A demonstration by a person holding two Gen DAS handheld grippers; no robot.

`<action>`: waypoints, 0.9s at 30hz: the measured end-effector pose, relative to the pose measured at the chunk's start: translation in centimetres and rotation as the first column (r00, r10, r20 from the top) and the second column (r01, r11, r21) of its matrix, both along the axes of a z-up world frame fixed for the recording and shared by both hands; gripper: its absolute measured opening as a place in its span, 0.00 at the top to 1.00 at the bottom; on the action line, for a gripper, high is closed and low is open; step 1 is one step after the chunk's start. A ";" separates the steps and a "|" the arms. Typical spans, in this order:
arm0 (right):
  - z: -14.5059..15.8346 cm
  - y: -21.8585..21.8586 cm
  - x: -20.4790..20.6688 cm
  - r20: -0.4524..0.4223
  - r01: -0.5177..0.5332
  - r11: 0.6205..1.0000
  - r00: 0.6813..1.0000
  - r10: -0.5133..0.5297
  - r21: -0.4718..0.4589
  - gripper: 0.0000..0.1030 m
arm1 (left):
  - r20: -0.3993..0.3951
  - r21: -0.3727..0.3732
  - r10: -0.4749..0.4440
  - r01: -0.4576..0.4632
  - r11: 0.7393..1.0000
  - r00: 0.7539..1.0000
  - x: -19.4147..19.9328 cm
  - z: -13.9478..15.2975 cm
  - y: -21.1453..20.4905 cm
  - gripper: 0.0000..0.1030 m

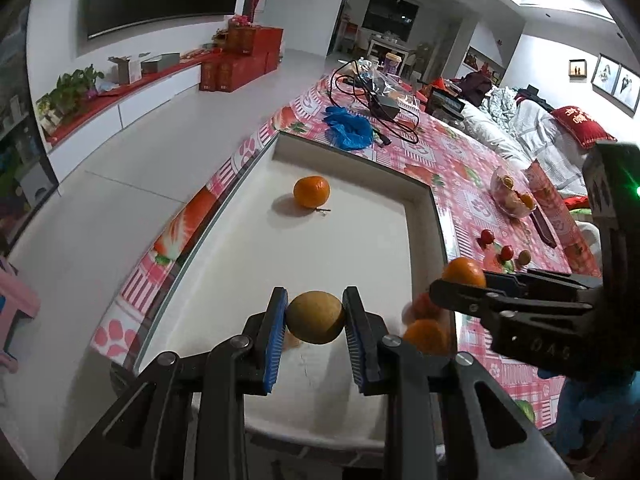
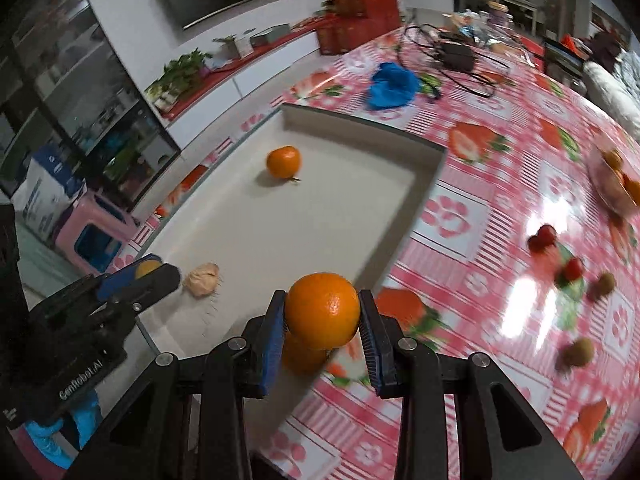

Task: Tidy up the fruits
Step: 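Lower the kiwi into the tray and open the left gripper while the right gripper releases the tangerine there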

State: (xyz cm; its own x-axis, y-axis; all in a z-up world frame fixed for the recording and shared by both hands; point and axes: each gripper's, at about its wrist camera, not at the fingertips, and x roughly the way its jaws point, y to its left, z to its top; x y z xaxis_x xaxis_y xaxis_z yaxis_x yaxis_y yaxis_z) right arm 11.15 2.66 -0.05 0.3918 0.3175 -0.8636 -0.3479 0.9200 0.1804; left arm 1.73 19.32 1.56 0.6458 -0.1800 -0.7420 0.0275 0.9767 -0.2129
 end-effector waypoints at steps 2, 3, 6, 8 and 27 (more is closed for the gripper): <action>-0.2 0.6 0.6 0.000 -0.008 1.000 1.000 0.008 -0.006 0.65 | -0.007 0.007 0.003 -0.003 1.000 1.000 0.7 -0.2 0.0 0.70; -0.2 0.8 0.8 -0.001 -0.010 1.000 1.000 0.010 -0.007 0.65 | -0.011 0.007 0.005 -0.005 1.000 1.000 0.9 -0.4 0.0 0.70; -0.6 1.2 1.5 -0.007 -0.011 1.000 1.000 0.011 -0.015 0.65 | -0.033 0.007 0.015 -0.015 1.000 0.999 1.9 -0.9 0.1 0.70; -0.9 1.3 1.7 -0.013 -0.012 1.000 1.000 0.012 -0.021 0.65 | -0.042 0.011 0.017 -0.016 1.000 0.999 2.3 -1.2 0.1 0.70; -1.2 0.6 2.9 -0.028 0.035 0.999 0.999 -0.035 -0.012 0.35 | -0.061 0.081 0.036 -0.031 0.996 0.997 3.1 -1.5 -0.5 0.39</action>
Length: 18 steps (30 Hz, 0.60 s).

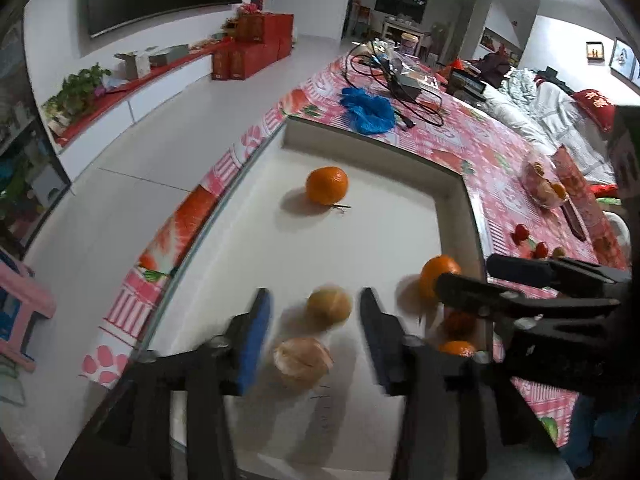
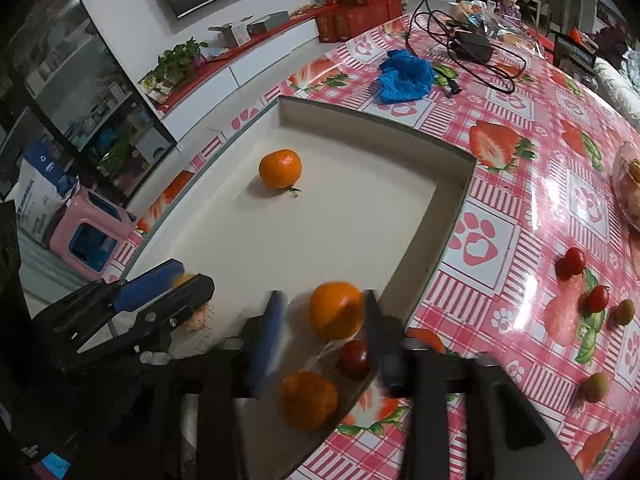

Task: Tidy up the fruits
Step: 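Lower the kiwi into the tray and open the left gripper while the right gripper releases the tangerine there, then move both grippers back to the tablecloth and grasp a brown kiwi with the right gripper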

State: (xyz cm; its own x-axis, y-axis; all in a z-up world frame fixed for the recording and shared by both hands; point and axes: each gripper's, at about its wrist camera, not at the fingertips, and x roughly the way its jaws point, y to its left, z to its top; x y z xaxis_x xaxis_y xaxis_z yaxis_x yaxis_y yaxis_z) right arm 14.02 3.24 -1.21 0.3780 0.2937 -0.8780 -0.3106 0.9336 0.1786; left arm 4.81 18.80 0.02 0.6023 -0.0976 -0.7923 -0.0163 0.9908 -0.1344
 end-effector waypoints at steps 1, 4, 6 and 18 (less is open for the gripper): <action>0.2 -0.2 0.0 0.007 0.007 1.000 1.000 -0.007 0.000 0.35 | 0.002 -0.002 0.006 -0.006 1.000 1.000 0.0 0.1 0.1 0.35; 0.5 -1.4 -0.1 0.003 0.035 0.999 0.999 -0.035 0.019 0.35 | 0.004 -0.016 0.012 -0.012 1.000 1.000 -0.2 0.4 0.2 0.24; 0.6 -2.2 -0.2 0.003 0.058 0.998 0.998 -0.058 0.019 0.28 | 0.011 0.003 0.015 -0.015 1.000 1.000 -0.4 0.7 -0.2 0.23; 2.0 -9.0 -2.4 0.053 0.183 0.983 0.982 -0.184 0.009 0.00 | 0.025 0.056 -0.077 0.075 0.996 0.997 -0.7 3.1 -5.2 0.23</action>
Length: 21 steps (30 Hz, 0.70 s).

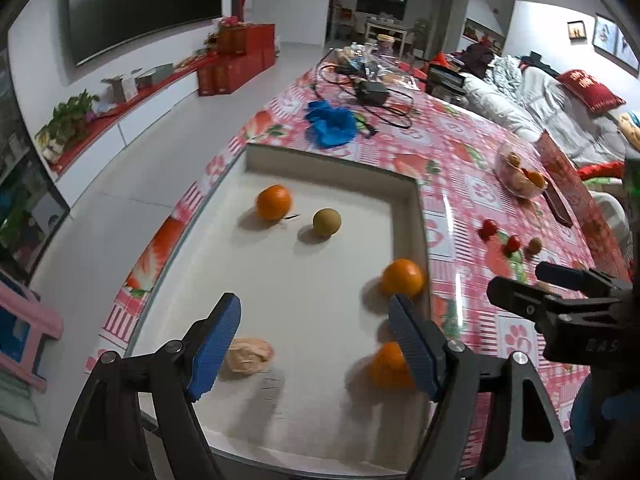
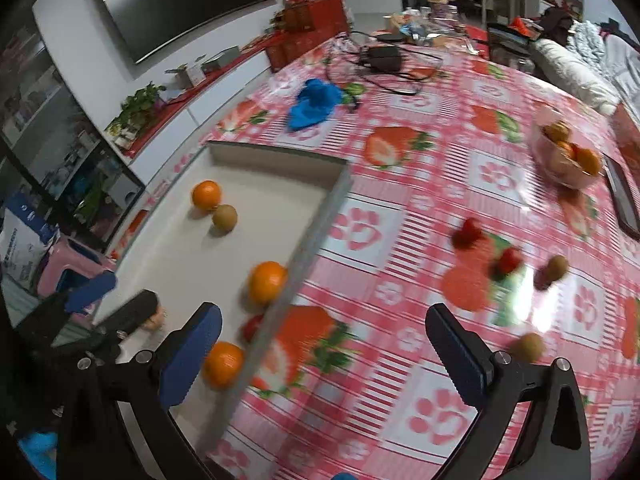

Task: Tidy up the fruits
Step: 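Move both grippers back to the tablecloth and grasp a brown kiwi with the right gripper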

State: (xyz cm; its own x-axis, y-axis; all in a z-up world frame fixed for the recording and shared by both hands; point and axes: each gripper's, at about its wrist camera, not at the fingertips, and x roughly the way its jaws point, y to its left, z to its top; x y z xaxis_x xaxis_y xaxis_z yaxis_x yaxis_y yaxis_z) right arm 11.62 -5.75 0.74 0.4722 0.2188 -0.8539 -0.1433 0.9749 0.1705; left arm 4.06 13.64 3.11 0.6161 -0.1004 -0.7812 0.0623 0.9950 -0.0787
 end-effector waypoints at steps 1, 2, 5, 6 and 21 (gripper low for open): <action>-0.2 -0.9 -0.2 -0.003 0.016 1.000 1.000 -0.016 -0.001 0.00 | -0.001 0.003 -0.011 0.011 1.000 1.000 0.0 0.2 -0.5 0.23; -0.4 -2.0 -0.6 -0.009 0.039 0.999 0.999 -0.039 0.001 0.00 | -0.004 0.004 -0.029 0.029 1.000 1.000 0.0 0.3 -1.1 0.23; -1.0 -5.1 -1.5 -0.025 0.098 0.995 0.995 -0.098 0.000 0.00 | -0.002 0.018 -0.090 0.090 0.996 0.996 -0.2 0.8 -3.5 0.23; -1.3 -6.3 -2.0 -0.029 0.125 0.992 0.992 -0.126 -0.008 0.00 | 0.000 0.028 -0.117 0.117 0.993 0.993 -0.2 1.1 -4.5 0.23; -5.4 -13.3 -3.7 -0.058 0.271 0.949 0.957 -0.283 -0.159 0.00 | 0.003 0.063 -0.284 0.283 0.957 0.959 1.9 4.3 -13.3 0.23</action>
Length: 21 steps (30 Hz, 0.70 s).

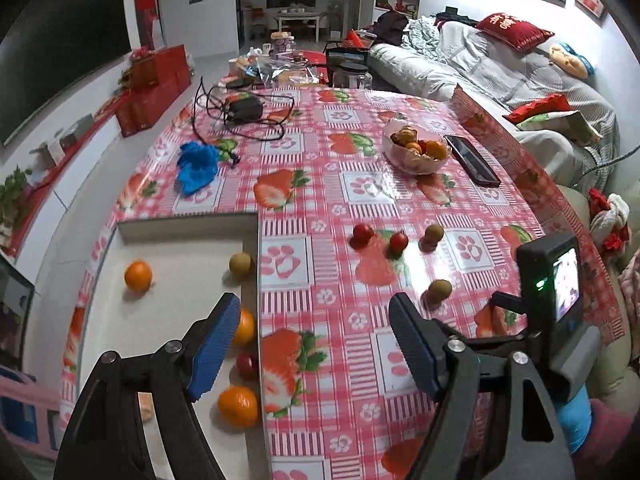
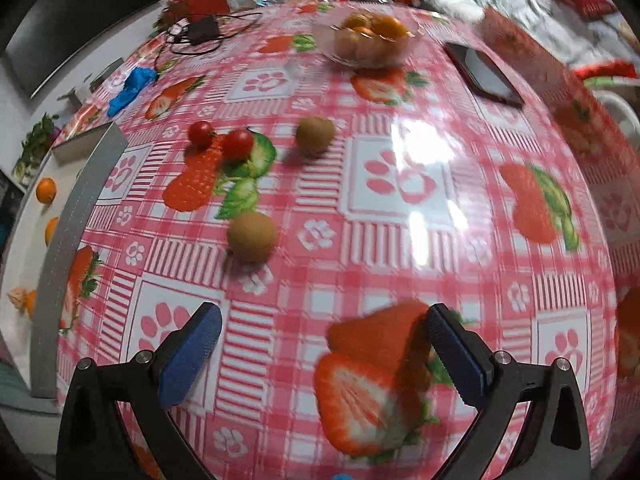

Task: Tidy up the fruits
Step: 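Move both grippers back to the tablecloth and grasp a brown kiwi with the right gripper, then grasp a red cherry tomato with the left gripper while the right gripper holds the kiwi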

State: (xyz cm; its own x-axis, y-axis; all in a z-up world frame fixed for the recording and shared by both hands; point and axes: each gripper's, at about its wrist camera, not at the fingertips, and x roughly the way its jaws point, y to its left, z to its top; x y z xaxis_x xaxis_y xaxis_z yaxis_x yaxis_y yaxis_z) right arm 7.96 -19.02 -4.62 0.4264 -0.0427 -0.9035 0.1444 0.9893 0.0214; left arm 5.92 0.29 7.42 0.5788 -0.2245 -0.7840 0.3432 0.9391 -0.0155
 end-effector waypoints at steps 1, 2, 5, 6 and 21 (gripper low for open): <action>0.0 0.3 0.3 0.007 -0.005 1.000 1.000 0.005 -0.006 0.00 | 0.007 0.009 0.000 0.000 1.000 1.000 0.3 0.2 -0.3 0.23; 0.0 0.7 0.9 0.014 -0.013 1.000 1.000 0.013 -0.007 0.00 | 0.013 0.014 0.002 -0.002 1.000 1.000 0.6 0.3 -0.5 0.23; -0.3 1.5 2.2 0.036 -0.037 0.999 0.999 0.037 -0.018 0.00 | 0.015 0.012 0.022 -0.022 1.000 1.000 2.3 0.3 -1.0 0.23; -0.5 1.8 2.5 0.037 -0.045 0.999 0.998 0.046 -0.026 0.00 | 0.010 0.011 0.028 -0.028 1.000 1.000 2.9 0.1 -1.2 0.23; 0.5 0.1 1.6 0.159 -0.104 0.994 0.982 0.097 0.042 0.71 | -0.078 0.076 -0.038 0.044 0.996 0.996 8.7 -6.8 -7.5 0.23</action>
